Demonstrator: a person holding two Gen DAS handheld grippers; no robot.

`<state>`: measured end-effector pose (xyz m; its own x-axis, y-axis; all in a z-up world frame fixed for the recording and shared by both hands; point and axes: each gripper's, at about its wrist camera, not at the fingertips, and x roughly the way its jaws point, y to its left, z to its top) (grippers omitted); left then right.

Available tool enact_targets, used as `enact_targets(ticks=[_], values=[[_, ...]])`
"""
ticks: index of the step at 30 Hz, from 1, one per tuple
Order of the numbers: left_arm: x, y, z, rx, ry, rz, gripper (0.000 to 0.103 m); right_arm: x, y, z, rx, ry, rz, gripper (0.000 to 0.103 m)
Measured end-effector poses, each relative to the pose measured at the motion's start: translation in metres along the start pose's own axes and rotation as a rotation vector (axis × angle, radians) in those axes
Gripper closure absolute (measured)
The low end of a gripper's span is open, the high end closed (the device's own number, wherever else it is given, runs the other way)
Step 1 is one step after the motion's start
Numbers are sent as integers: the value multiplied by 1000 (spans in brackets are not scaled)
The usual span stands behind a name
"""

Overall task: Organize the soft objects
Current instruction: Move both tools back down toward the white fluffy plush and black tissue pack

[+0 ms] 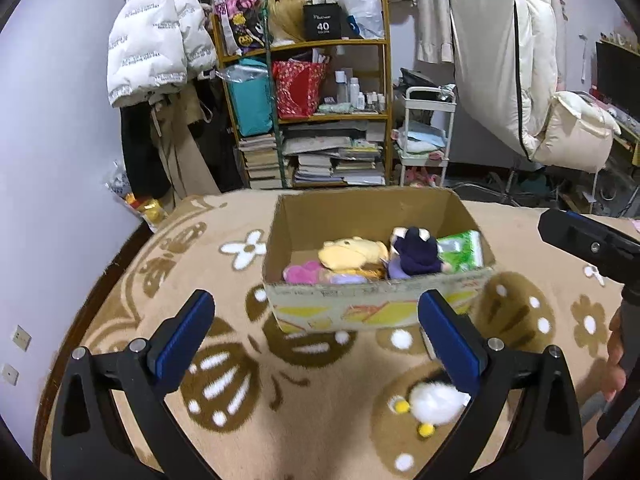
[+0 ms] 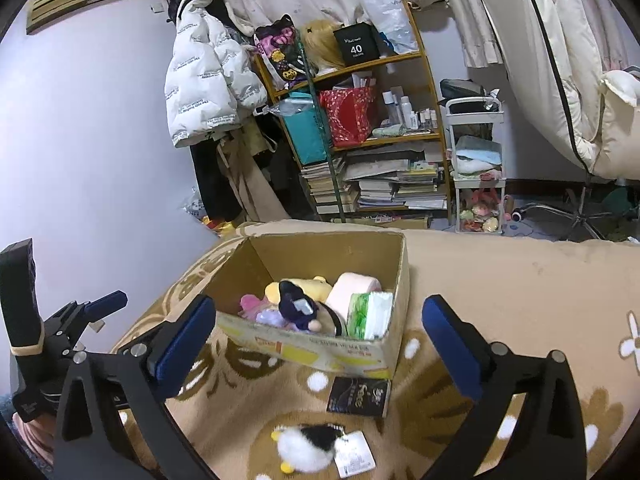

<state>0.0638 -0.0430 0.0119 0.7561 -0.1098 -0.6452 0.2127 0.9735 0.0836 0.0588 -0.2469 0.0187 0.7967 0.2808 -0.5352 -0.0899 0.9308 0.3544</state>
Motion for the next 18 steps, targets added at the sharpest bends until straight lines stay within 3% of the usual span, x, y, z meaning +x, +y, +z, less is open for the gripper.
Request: enact_targets(ticks=[11, 18], values=[[9, -24, -31, 7, 12, -84, 2, 8, -20, -13, 52, 107, -25, 0], [39, -37, -40, -7, 96, -131, 2, 31, -32, -22, 87, 190, -37, 0]])
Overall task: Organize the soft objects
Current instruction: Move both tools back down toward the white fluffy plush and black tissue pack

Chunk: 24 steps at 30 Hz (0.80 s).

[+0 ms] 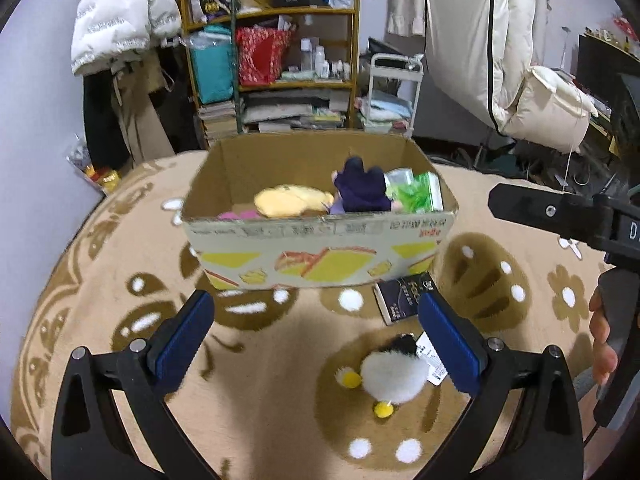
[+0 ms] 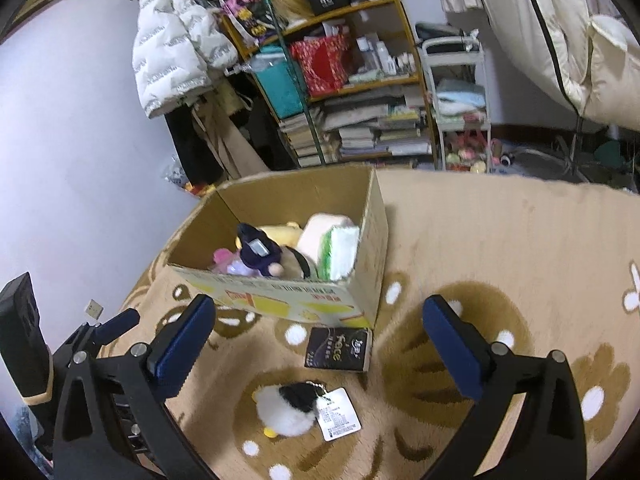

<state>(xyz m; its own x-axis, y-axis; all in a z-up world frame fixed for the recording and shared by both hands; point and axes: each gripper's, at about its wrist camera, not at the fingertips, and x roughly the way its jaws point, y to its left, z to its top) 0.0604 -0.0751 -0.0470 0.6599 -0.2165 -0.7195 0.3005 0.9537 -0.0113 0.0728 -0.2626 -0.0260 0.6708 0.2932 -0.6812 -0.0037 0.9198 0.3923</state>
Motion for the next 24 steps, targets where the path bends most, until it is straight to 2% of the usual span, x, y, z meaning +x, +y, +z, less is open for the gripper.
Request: enact_targets(ticks=[7, 12, 17, 24], values=[[29, -8, -9, -22, 105, -72, 2, 36, -11, -9, 26, 91, -9, 0], [48, -13, -16, -18, 167, -88, 2, 66, -18, -19, 41, 181, -35, 0], [62, -17, -21, -22, 213, -107, 2, 82, -22, -25, 47, 228, -43, 0], [78, -34, -29, 34, 273, -120, 2, 101, -28, -35, 51, 298, -53, 0]])
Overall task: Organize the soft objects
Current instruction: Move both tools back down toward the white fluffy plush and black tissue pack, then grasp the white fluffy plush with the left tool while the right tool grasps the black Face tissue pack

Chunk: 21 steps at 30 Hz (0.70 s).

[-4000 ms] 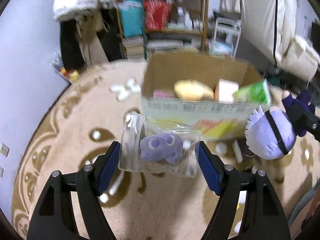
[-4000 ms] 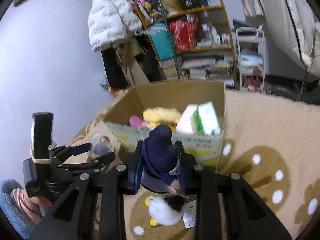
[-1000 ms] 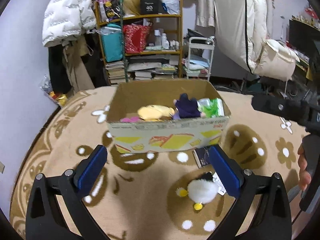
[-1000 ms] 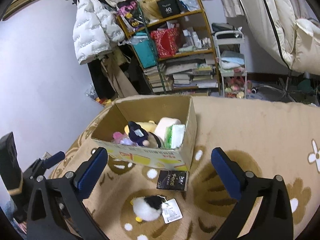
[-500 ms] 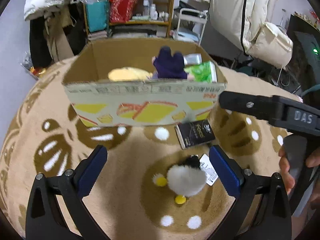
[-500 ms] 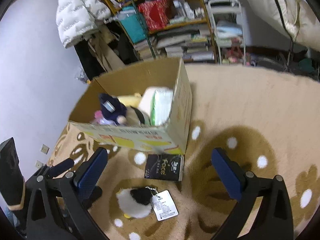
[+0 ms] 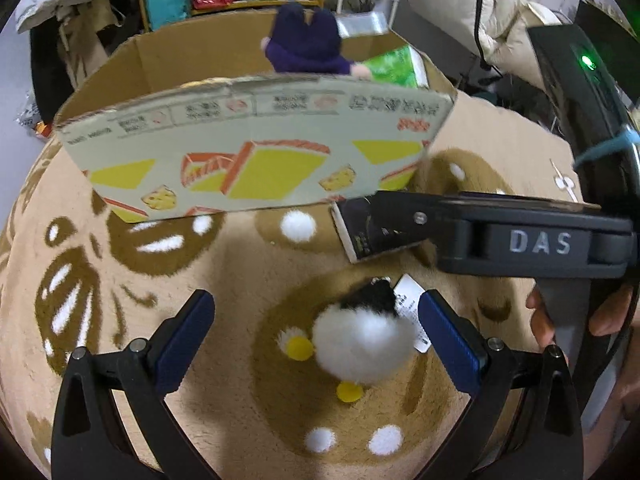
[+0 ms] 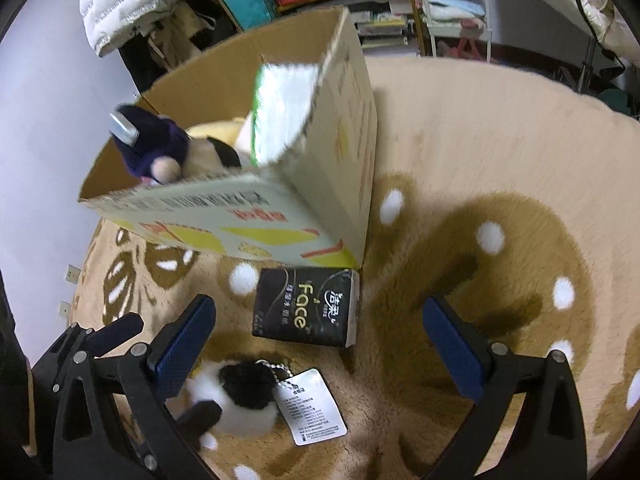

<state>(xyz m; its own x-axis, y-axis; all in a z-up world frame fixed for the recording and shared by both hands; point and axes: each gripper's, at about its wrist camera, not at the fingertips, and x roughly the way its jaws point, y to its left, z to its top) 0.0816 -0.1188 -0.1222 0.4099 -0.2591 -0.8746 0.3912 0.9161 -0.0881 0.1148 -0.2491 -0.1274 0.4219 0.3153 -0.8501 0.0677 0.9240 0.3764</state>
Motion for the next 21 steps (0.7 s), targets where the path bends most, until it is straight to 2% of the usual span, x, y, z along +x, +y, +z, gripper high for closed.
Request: enact_targets(ticks=[8, 11, 21], values=[[23, -8, -4, 37, 79, 8, 2, 12, -7, 1, 29, 51, 45, 0], [33, -13, -5, 52, 97, 60, 2, 17, -6, -1, 26, 67, 62, 0], [48, -5, -6, 29, 111, 87, 3, 24, 1, -3, -6, 60, 12, 0]])
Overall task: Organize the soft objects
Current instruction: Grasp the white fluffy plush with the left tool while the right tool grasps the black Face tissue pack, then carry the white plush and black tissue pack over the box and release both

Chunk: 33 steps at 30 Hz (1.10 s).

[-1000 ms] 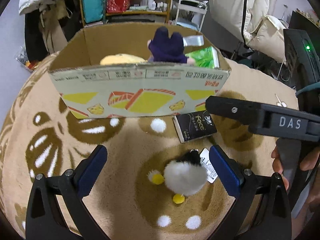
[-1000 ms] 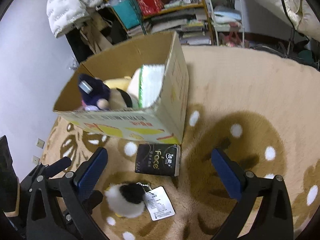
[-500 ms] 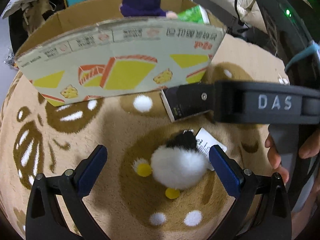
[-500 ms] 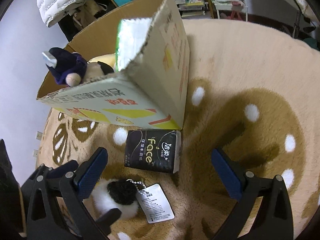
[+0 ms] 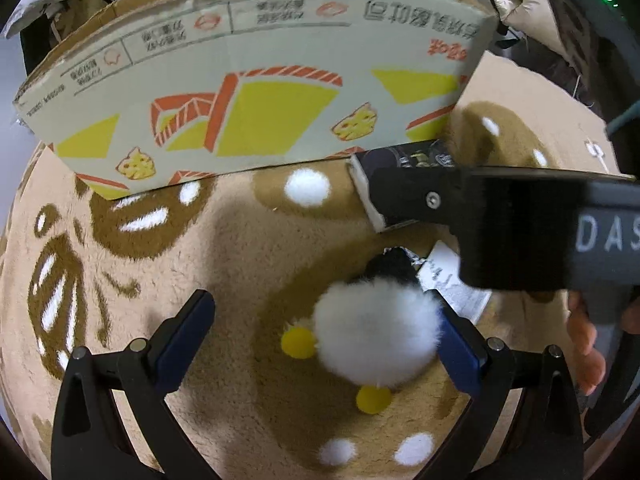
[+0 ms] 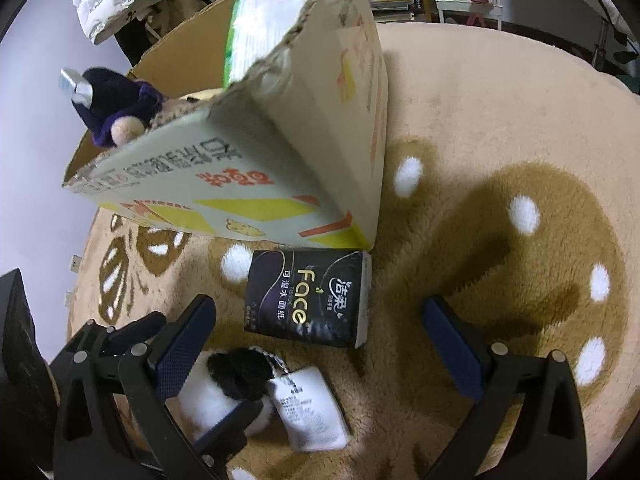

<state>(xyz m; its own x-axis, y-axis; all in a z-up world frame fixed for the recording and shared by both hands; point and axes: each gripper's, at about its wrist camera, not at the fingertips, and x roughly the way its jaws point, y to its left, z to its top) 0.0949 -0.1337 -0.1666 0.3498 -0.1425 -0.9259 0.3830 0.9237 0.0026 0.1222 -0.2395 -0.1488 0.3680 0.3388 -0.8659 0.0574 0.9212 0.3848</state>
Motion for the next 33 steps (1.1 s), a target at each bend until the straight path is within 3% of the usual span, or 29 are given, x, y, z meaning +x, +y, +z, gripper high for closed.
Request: enact_targets(ticks=[8, 15, 18, 21, 23, 33], values=[[9, -2, -5, 20, 7, 11, 16, 10, 4, 1, -27, 8, -47, 0], [1, 0, -5, 20, -10, 8, 44, 18, 13, 4, -48, 30, -99, 0], [-1, 6, -5, 8, -15, 7, 54, 17, 13, 5, -51, 34, -120, 9], [-5, 13, -5, -5, -23, 6, 65, 12, 10, 7, -39, 32, -126, 24], [-8, 16, -5, -12, -33, 3, 66, 9, 6, 8, -30, 29, -127, 33], [-50, 30, -4, -34, -135, 26, 68, -23, -3, 6, 5, -48, -75, 34]])
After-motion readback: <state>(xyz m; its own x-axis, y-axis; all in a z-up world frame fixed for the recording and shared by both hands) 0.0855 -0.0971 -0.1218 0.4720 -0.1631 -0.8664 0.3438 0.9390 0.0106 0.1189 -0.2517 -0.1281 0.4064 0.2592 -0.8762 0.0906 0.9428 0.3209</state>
